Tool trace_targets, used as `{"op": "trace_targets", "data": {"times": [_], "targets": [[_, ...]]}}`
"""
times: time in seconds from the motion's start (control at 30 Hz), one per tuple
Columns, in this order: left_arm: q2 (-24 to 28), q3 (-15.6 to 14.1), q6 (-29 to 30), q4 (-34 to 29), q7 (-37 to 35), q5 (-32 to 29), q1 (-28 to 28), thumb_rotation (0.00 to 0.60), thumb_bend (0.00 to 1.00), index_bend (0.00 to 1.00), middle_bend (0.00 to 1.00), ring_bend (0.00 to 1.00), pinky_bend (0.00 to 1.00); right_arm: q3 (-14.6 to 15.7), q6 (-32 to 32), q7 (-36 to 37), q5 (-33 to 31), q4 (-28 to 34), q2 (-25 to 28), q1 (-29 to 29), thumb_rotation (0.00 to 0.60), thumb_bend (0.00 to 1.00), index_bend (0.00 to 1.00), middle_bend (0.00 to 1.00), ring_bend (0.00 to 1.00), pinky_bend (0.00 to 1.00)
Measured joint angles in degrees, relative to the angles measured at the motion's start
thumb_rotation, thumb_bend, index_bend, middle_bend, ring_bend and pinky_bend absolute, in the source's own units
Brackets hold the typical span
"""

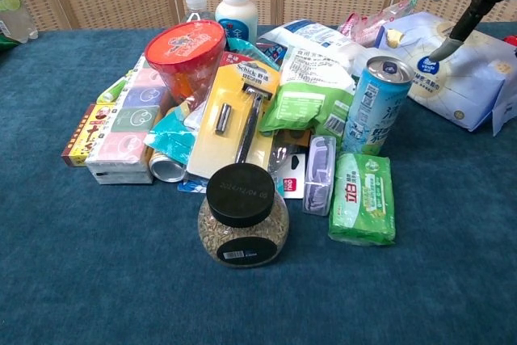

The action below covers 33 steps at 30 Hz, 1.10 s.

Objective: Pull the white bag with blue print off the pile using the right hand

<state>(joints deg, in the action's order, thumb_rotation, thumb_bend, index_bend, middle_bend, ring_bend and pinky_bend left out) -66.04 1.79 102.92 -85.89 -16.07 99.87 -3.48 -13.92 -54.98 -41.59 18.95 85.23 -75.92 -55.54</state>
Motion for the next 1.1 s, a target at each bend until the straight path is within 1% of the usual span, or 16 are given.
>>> {"op": "trace_targets", "data": {"times": [0.23,0.4,0.47,0.5,0.53,0.57,0.6,0.63,0.67,0.7,0.77,0.87,0.97,1.1], "targets": [[0.2,-0.3,0.7,-0.1,-0.2,-0.1,0.7,0.6,0.31,0.15,0.15,0.13,0.0,-0.2,3.8,-1.4,-6.5,-6.9,-2.6,-2.3,0.531,0.12,0.0,0.0,0.0,0.0],[0.3,-0.5,1.2,-0.5,-0.2,0.4,1.0,0.6,0.31,0.15,0.14,0.13,0.0,-0.2,8.9,-0.8,-11.3,-11.1,-3.2,-2.6,0.534,0.15,0.0,0.0,0.0,0.0],[0.4,-0.6,1.3,-0.7,0.0,0.5,1.1,0.6,0.31,0.15,0.14,0.12,0.0,-0.1,10.7,-0.2,-12.1,-12.6,-3.3,-2.5,0.536,0.17,0.0,0.0,0.0,0.0],[0.4,-0.6,1.4,-0.7,0.0,0.6,1.2,0.6,0.31,0.15,0.14,0.12,0.0,0.1,11.8,0.4,-12.5,-13.6,-3.3,-2.4,0.542,0.18,0.0,0.0,0.0,0.02],[0.4,-0.7,1.4,-0.8,0.0,0.7,1.2,0.6,0.31,0.15,0.14,0.12,0.0,0.2,12.5,0.9,-12.7,-14.1,-3.3,-2.2,0.56,0.19,0.0,0.0,0.02,0.09],[0.5,-0.7,1.5,-0.9,-0.1,0.8,1.2,0.6,0.31,0.15,0.14,0.11,0.0,0.2,13.0,1.5,-12.8,-14.3,-3.3,-2.0,0.582,0.2,0.0,0.01,0.09,0.24],[0.5,-0.7,1.6,-0.9,-0.1,0.9,1.2,0.6,0.31,0.15,0.14,0.11,0.0,0.2,13.6,2.5,-12.8,-14.4,-3.1,-1.7,0.594,0.21,0.0,0.05,0.18,0.35],[0.4,-0.7,1.6,-0.9,-0.1,1.0,1.2,0.6,0.31,0.15,0.14,0.11,0.0,0.1,14.0,3.3,-12.6,-14.3,-3.0,-1.4,0.6,0.22,0.02,0.16,0.32,0.5],[0.4,-0.7,1.6,-1.0,-0.1,1.1,1.2,0.6,0.31,0.15,0.14,0.11,0.0,0.1,14.5,4.2,-12.2,-14.2,-2.8,-1.1,0.6,0.23,0.05,0.27,0.45,0.63],[0.4,-0.7,1.6,-1.0,-0.1,1.2,1.2,0.6,0.31,0.15,0.14,0.11,0.0,-0.1,15.0,5.5,-11.5,-14.1,-2.5,-0.6,0.6,0.24,0.08,0.36,0.55,0.7],[0.4,-0.8,1.5,-1.1,0.0,1.5,1.1,0.6,0.31,0.15,0.14,0.11,0.0,-0.3,15.4,7.7,-9.9,-13.7,-2.0,0.2,0.6,0.26,0.19,0.47,0.72,0.81],[0.3,-0.8,1.7,-1.1,0.2,1.9,1.0,0.6,0.31,0.15,0.14,0.11,0.0,-0.9,15.5,11.4,-6.7,-12.5,-1.0,1.9,0.6,0.27,0.26,0.55,0.82,0.87],[0.2,-0.7,1.6,-1.1,0.2,1.8,1.0,0.6,0.31,0.15,0.14,0.11,0.0,-1.7,14.4,15.2,-2.5,-10.4,0.4,3.7,0.6,0.27,0.28,0.58,0.86,0.88],[-0.1,-0.7,1.3,-1.0,0.0,1.7,0.8,0.6,0.3,0.15,0.14,0.11,0.0,-3.2,9.9,19.7,4.7,-4.9,3.5,6.5,0.6,0.27,0.27,0.58,0.87,0.88]]}}
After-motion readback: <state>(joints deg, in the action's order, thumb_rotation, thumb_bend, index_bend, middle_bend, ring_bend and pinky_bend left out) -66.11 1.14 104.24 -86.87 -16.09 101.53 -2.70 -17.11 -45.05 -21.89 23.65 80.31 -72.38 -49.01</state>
